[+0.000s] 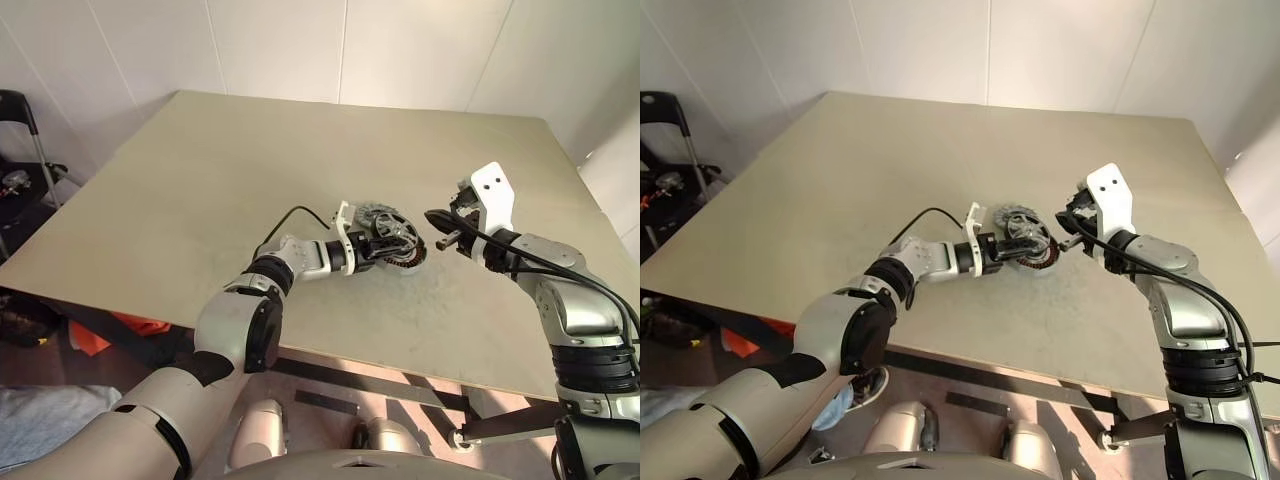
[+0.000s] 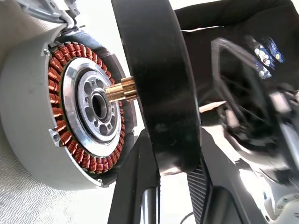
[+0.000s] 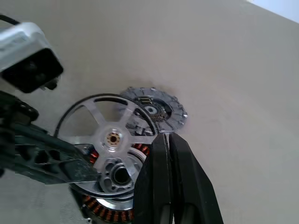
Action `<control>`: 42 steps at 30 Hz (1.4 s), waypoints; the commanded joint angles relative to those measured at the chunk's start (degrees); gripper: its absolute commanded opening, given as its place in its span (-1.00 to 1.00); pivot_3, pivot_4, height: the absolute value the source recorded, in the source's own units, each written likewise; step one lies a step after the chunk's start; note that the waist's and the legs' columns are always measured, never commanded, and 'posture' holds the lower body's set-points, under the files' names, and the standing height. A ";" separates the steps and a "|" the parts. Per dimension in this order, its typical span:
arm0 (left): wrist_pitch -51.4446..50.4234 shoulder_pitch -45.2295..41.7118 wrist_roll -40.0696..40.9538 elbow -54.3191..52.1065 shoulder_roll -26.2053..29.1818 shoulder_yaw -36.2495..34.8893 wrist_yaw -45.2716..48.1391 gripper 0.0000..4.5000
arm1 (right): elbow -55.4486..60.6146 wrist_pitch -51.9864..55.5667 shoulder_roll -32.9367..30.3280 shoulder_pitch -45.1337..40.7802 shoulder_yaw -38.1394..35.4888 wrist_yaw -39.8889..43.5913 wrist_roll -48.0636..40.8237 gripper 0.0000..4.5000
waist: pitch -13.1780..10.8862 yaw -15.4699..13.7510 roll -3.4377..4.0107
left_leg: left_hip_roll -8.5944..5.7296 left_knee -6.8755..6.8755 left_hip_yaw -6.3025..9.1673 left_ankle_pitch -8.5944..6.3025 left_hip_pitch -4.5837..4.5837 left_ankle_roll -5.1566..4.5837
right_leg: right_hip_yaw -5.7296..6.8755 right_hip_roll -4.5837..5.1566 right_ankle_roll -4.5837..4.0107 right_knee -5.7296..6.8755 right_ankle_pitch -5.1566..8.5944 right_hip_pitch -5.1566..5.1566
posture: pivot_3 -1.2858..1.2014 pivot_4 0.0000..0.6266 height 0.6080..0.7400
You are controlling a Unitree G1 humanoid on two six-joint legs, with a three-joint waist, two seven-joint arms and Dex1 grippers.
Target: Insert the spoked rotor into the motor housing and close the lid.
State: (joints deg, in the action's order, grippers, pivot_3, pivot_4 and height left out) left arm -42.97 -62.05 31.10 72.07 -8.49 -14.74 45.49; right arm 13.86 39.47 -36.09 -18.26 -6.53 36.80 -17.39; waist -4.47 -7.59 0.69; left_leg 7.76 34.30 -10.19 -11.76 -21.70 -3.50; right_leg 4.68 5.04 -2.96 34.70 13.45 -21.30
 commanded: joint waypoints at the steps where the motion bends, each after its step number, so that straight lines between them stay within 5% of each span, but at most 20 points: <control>1: 0.46 -3.22 0.00 -0.64 -8.19 -0.69 1.06 -0.82 | 5.17 0.18 -0.66 1.08 0.58 1.89 -2.16 -0.73 | 0.00 -0.04 0.00 | 0.00 0.00 0.00 0.00 0.00 0.00 | 0.00 0.00 0.00 0.00 0.00 0.01 | 0.03 -1.00 1.00; 4: 0.51 -3.26 -0.19 -0.61 -8.13 -0.60 1.14 -0.82 | 4.94 -0.30 -0.14 1.20 2.08 0.25 -0.43 -0.30 | 0.00 -0.06 0.00 | -0.01 0.00 0.00 0.00 0.05 0.00 | 0.00 0.01 0.01 0.00 -0.01 0.06 | 0.03 -1.00 1.00; 42: 1.33 -3.31 -2.27 -0.45 -8.63 -0.06 2.34 -0.82 | -3.54 4.20 6.12 -2.60 2.65 -2.95 -2.52 -0.30 | 0.00 -0.08 0.00 | -0.01 -0.01 0.00 0.01 0.04 0.03 | 0.02 0.02 0.01 0.00 -0.01 0.05 | 0.03 -1.00 1.00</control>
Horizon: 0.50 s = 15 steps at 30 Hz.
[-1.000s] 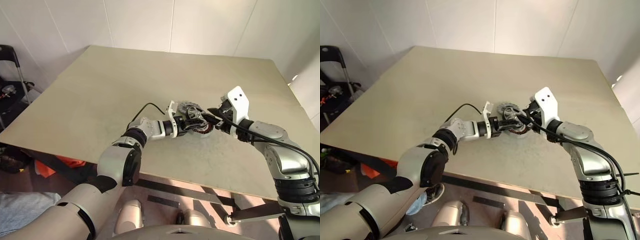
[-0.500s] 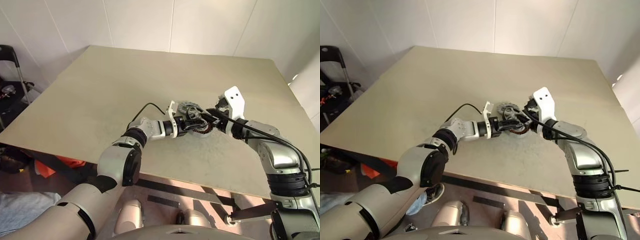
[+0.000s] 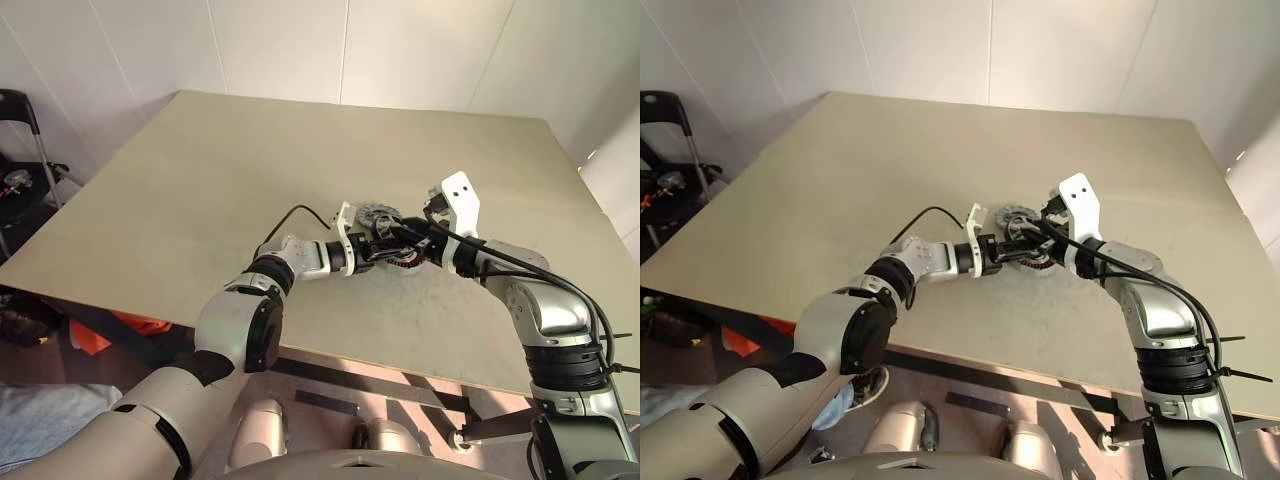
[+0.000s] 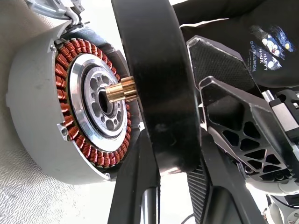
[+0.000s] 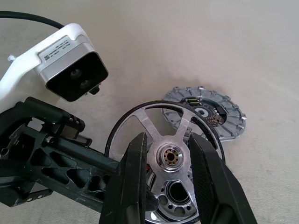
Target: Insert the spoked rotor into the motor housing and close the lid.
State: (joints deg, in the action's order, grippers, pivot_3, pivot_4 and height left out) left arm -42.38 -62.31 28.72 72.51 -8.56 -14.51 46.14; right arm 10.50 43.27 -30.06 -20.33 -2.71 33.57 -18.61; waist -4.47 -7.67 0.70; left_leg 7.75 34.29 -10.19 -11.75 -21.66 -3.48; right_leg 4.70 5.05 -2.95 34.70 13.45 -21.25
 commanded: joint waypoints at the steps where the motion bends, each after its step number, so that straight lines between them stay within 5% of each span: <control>1: 0.79 -3.05 0.05 -0.88 -8.59 -0.27 1.75 -0.82 | -0.50 0.47 0.05 -0.44 -1.33 0.45 -1.53 -0.30 | 0.00 0.00 0.00 | 0.00 0.00 0.00 0.00 0.00 0.00 | 0.00 0.00 0.00 0.00 0.00 0.00 | 0.03 -1.00 1.00; 15: 1.92 -3.24 -0.81 -0.89 -8.98 -0.06 2.55 -0.82 | -5.97 2.17 -4.83 -0.42 -3.58 6.17 -4.85 -0.30 | 0.00 -0.11 0.00 | 0.00 0.00 0.00 0.00 -0.01 0.00 | 0.00 0.00 0.00 0.00 0.00 0.00 | 0.03 -1.00 1.00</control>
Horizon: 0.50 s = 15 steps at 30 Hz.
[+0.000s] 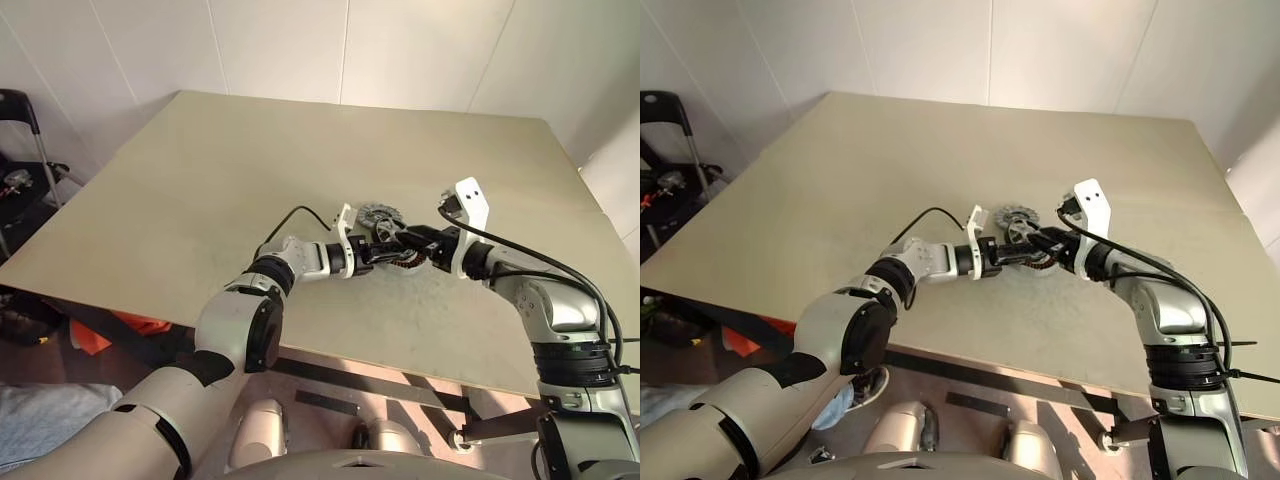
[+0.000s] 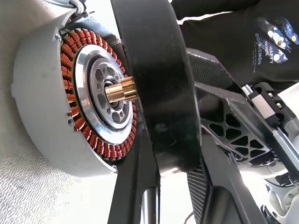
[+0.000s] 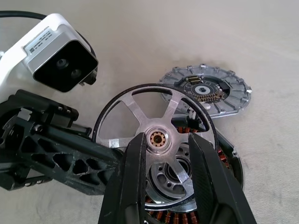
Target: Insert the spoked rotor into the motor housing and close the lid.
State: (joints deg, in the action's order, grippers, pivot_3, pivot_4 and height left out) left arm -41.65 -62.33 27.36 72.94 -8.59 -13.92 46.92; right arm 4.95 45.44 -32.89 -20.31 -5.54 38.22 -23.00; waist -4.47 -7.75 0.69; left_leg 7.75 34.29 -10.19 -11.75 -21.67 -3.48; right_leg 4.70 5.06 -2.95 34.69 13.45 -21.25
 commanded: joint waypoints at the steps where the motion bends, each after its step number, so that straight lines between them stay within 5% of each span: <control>1: 1.24 -3.23 0.55 -1.30 -8.98 -0.63 1.82 -0.82 | -0.59 -0.17 -2.56 -0.49 -0.59 2.03 -0.34 -0.30 | 0.00 -0.04 0.00 | 0.00 0.00 0.00 0.00 0.01 0.00 | 0.00 0.00 0.00 0.00 0.00 0.01 | 0.03 -1.00 1.00; 15: 1.67 -3.15 0.22 -1.08 -9.51 -0.30 2.21 -0.82 | -1.25 0.38 -6.21 -5.78 -0.86 7.02 -1.96 -0.30 | 0.00 -0.11 0.00 | 0.00 0.00 0.00 0.00 0.00 0.00 | 0.01 0.00 0.00 0.01 0.00 0.00 | 0.03 -1.00 1.00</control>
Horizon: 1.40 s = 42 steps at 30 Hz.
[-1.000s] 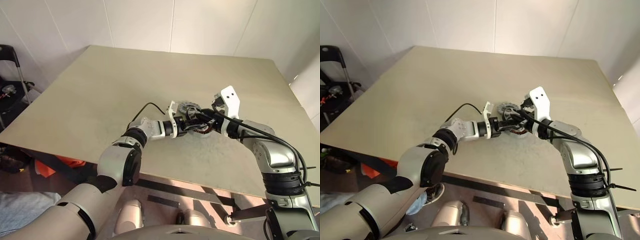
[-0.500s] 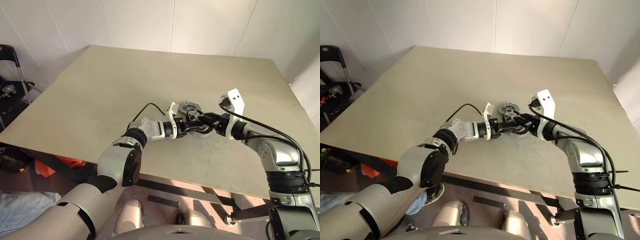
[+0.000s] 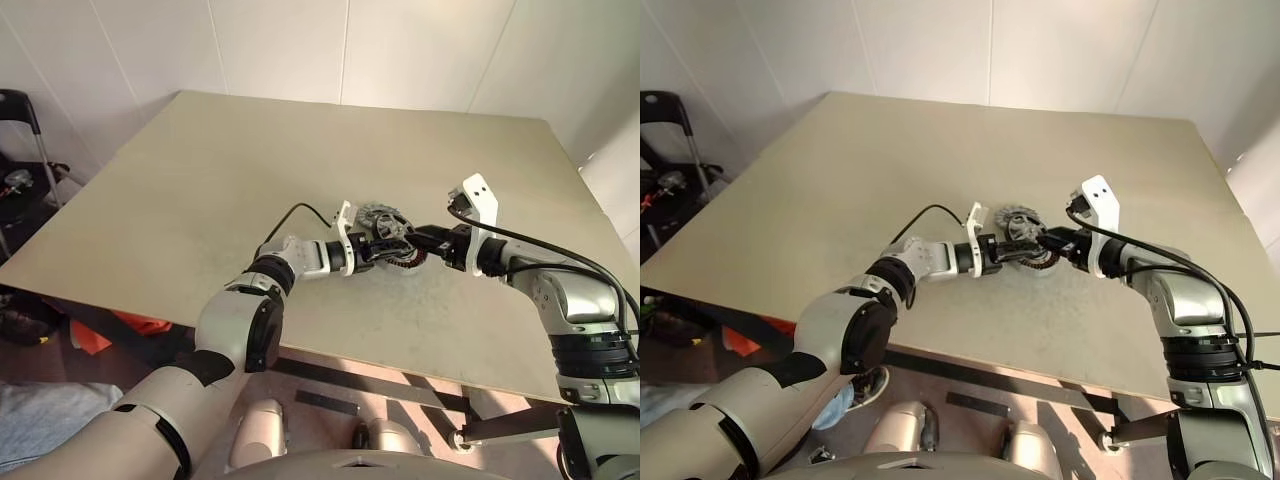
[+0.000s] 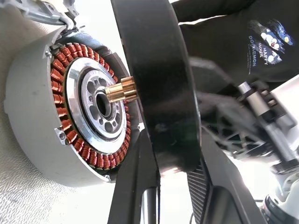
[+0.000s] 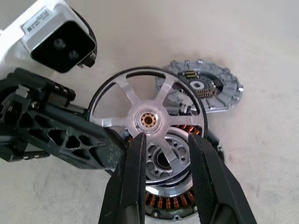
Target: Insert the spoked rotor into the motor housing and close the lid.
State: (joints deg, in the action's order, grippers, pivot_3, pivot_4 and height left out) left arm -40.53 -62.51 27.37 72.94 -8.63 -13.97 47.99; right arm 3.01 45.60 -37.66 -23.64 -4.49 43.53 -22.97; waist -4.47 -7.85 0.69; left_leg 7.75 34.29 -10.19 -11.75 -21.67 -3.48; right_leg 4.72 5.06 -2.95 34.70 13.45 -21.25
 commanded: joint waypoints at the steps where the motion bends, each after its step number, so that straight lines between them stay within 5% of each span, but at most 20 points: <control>1: 0.57 -2.95 0.19 -1.08 -9.49 -0.22 1.15 -0.82 | 0.47 0.30 -1.71 -2.99 -1.90 2.18 -2.18 -0.30 | 0.00 -0.04 0.00 | 0.00 0.00 0.00 0.00 0.00 0.00 | 0.00 0.00 0.00 -0.01 0.00 0.01 | 0.03 -1.00 1.00; 14: 0.63 -2.76 0.02 -1.08 -9.77 0.05 1.20 -0.82 | -7.88 -2.77 -3.81 -7.58 3.75 9.22 0.89 -0.30 | 0.00 -0.88 0.00 | 0.01 0.04 0.00 0.00 -0.03 -0.01 | 0.01 0.00 0.00 0.03 0.00 -0.02 | 0.03 -1.00 1.00; 17: 0.60 -2.70 -0.06 -1.07 -9.75 0.09 1.25 -0.82 | -10.43 -3.27 -3.17 -9.67 4.30 8.68 2.15 -0.06 | 0.00 -0.89 0.00 | 0.00 0.05 0.00 0.00 -0.04 -0.01 | 0.02 0.01 0.00 0.03 0.00 -0.02 | 0.03 -1.00 1.00; 21: 0.60 -2.63 -0.28 -1.06 -9.78 0.34 1.30 -0.82 | -11.19 -4.46 -3.00 -10.55 4.91 9.21 3.07 0.51 | 0.00 -0.92 0.00 | 0.01 0.05 0.00 0.00 -0.11 -0.02 | 0.04 0.01 -0.01 0.03 0.00 -0.10 | 0.03 -1.00 1.00; 42: 0.72 -2.33 -1.22 -0.98 -9.86 0.95 1.86 -0.82 | -7.34 -4.80 -2.85 -6.84 7.00 9.85 4.52 0.51 | 0.00 -0.96 0.01 | 0.02 0.17 0.00 -0.04 -0.19 -0.08 | 0.06 0.03 0.00 0.06 0.00 -0.13 | 0.03 -1.00 1.00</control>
State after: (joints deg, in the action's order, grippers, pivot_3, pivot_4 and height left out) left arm -40.49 -62.55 25.49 73.33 -8.67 -12.55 48.31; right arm -5.53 41.62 -40.41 -29.84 2.43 53.60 -18.90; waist -4.47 -8.81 0.70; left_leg 7.77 34.46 -10.19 -11.78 -21.86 -3.56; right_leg 4.78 5.08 -2.96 34.76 13.45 -21.38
